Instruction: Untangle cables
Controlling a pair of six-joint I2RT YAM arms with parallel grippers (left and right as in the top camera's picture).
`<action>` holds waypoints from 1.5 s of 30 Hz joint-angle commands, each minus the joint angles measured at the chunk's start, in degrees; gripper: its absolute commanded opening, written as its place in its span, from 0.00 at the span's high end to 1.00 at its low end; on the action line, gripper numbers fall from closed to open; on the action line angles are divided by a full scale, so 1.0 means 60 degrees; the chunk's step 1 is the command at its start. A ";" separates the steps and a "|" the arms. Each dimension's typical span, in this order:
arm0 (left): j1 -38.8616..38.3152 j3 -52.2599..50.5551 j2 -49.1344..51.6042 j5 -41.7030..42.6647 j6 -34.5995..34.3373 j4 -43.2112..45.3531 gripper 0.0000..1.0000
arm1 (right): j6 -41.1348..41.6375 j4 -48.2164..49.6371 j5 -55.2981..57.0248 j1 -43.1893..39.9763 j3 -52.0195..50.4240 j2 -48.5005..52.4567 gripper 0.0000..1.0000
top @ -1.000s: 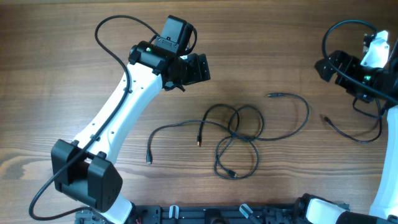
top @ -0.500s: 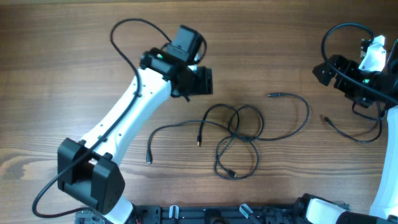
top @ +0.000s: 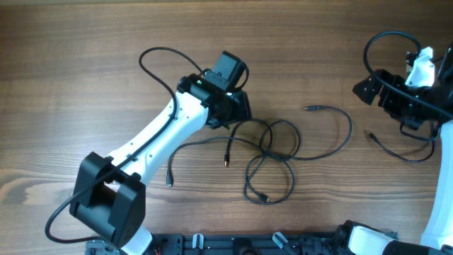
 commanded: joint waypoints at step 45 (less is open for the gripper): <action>-0.1716 -0.0896 0.2178 0.0029 0.3432 0.2776 0.61 | -0.0725 0.0153 0.0098 0.0058 0.0124 0.0084 0.00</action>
